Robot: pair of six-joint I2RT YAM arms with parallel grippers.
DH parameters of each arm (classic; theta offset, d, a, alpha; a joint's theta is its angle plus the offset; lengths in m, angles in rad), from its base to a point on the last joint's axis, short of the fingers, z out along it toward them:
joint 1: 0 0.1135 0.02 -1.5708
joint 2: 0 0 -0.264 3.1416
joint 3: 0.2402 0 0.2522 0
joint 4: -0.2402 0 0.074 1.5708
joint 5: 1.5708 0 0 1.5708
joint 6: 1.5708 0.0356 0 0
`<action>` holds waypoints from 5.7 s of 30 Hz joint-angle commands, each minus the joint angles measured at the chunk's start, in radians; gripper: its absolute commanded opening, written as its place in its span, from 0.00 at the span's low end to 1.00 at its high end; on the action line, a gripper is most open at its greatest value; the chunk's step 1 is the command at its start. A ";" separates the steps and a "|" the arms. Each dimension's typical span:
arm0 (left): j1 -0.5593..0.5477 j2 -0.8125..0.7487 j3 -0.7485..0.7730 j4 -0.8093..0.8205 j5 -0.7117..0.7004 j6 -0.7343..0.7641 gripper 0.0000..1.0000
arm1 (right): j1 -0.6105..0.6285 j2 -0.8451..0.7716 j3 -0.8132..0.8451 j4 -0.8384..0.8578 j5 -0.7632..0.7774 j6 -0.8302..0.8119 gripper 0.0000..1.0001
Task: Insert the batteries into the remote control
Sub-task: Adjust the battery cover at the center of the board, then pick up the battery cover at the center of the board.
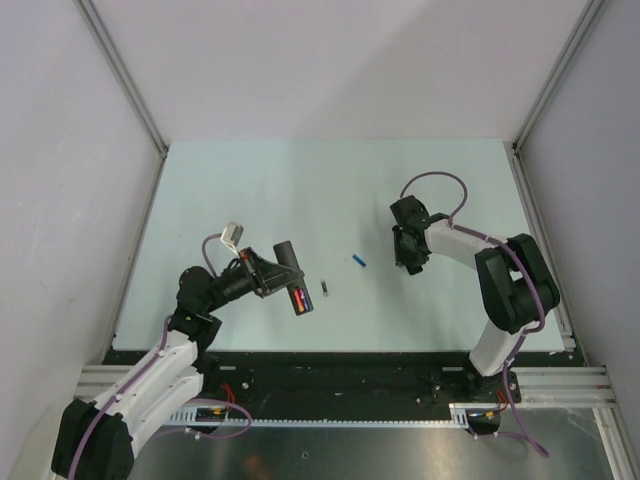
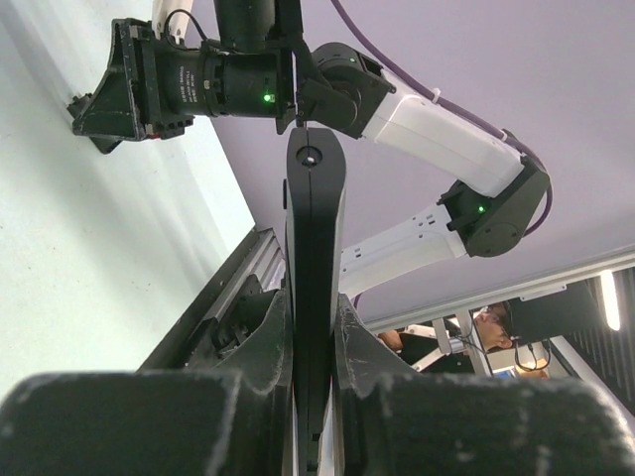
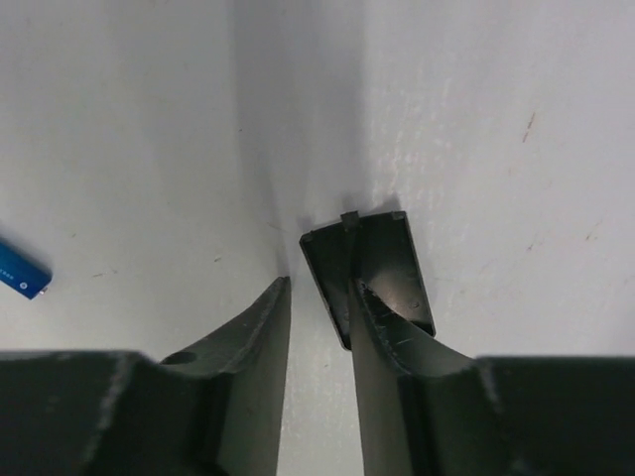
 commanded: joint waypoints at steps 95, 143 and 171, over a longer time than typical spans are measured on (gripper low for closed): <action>-0.007 -0.017 -0.005 0.027 -0.060 0.023 0.00 | -0.292 -0.091 -0.526 1.077 -0.949 0.522 0.33; -0.009 -0.013 -0.024 0.027 -0.067 0.031 0.00 | 0.265 -0.178 -0.142 0.214 0.074 0.086 0.48; -0.009 -0.013 -0.030 0.027 -0.060 0.034 0.00 | 0.247 -0.088 -0.122 0.180 0.062 0.106 0.28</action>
